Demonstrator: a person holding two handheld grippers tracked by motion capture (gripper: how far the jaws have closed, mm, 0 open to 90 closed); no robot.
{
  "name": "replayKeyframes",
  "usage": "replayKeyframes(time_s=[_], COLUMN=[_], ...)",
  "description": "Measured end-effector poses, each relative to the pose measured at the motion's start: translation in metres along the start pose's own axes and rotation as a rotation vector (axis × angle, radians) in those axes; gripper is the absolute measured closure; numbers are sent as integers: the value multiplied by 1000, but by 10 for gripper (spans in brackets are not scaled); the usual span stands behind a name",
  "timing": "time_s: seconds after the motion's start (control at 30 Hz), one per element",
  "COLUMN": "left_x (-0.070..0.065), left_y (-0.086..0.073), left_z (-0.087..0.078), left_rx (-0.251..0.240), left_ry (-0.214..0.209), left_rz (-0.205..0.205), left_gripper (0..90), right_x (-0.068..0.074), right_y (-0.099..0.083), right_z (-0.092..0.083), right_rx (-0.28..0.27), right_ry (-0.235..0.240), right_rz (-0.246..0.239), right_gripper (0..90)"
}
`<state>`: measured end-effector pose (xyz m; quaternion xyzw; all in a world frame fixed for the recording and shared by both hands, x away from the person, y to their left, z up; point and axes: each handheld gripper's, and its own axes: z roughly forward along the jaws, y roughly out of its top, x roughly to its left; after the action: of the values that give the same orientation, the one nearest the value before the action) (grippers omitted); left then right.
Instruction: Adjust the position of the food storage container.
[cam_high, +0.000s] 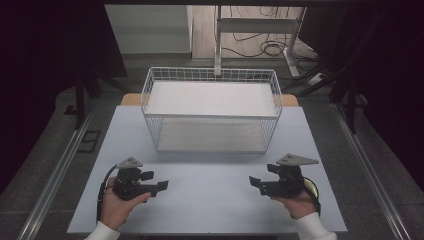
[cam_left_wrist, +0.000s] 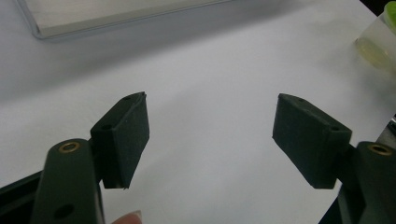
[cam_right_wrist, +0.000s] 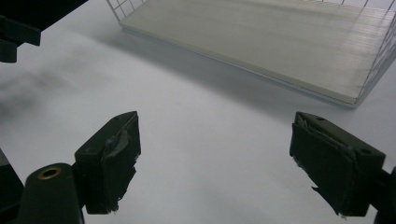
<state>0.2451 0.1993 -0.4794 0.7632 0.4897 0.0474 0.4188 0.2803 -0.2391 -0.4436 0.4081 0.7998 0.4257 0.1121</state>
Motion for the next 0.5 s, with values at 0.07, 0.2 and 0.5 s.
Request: replayKeyframes(time_s=[0.07, 0.2, 0.5], left_x=[0, 0, 0], left_y=[0, 0, 2], left_z=[-1, -1, -1], left_rx=[-5, -1, -1], left_ry=[3, 4, 0], left_rz=[-2, -5, -4], left_gripper=[267, 264, 263], right_x=[0, -2, -6], right_y=[0, -1, 1], right_z=[0, 0, -4], right_rx=[4, 25, 30], right_ry=[3, 2, -19], right_rz=[1, 3, 19], right_gripper=[163, 162, 174])
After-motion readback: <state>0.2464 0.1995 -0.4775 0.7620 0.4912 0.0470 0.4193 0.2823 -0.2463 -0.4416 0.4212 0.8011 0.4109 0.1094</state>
